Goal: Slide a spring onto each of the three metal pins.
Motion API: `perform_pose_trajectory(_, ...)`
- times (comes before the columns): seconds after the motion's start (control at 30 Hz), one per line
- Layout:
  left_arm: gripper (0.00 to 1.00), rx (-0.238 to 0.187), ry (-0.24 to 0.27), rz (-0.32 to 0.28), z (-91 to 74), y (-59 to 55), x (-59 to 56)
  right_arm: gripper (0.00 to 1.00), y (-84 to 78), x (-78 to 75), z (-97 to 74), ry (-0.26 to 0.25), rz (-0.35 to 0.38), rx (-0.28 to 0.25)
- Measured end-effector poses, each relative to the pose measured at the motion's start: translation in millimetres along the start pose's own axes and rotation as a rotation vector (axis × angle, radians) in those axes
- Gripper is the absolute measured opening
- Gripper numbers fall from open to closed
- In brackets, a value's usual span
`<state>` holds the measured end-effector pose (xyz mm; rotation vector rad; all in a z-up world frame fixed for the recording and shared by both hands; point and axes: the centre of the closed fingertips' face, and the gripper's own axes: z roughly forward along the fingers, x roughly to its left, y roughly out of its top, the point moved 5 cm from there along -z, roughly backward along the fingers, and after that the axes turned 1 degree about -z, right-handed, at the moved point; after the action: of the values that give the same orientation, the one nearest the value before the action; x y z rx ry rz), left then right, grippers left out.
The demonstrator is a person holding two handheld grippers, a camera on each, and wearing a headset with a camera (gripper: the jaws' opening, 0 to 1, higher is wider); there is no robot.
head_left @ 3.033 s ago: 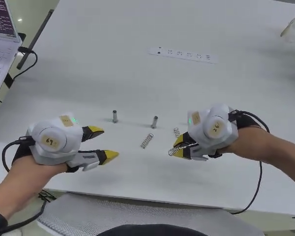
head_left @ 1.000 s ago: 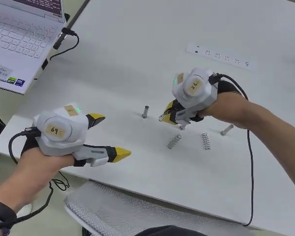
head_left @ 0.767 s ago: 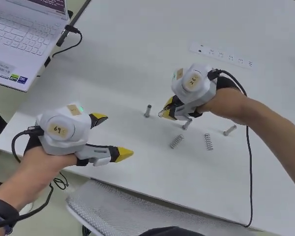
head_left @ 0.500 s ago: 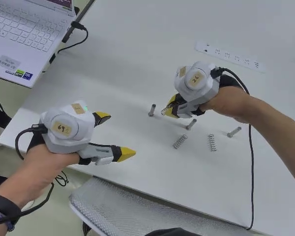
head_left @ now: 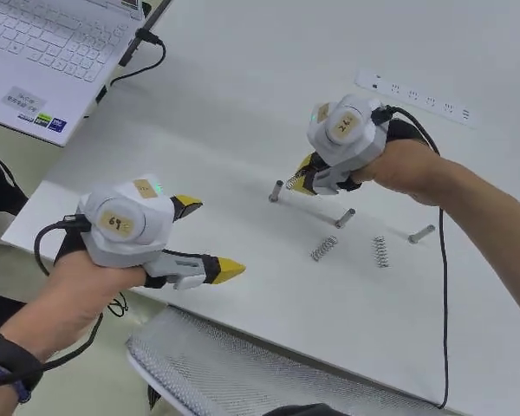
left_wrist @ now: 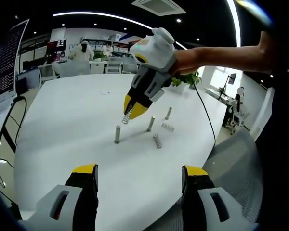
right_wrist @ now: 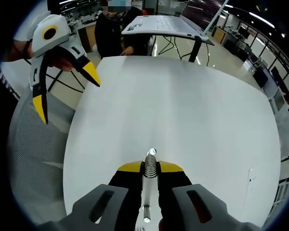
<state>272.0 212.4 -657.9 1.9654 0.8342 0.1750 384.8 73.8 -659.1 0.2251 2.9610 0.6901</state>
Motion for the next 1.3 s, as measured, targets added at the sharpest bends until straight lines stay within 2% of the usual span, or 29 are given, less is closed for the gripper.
perform_pose_trajectory(0.4,0.67,-0.001,-0.007,-0.010,-1.6,-0.1,-3.5,0.09,4.3,-4.8,8.9,0.020,-0.017,0.016)
perform_pose_trajectory(1.3,0.66,0.000,0.007,-0.037,-6.7,-5.4,2.3,0.09,4.7,-9.0,26.6,0.050,-0.044,0.047)
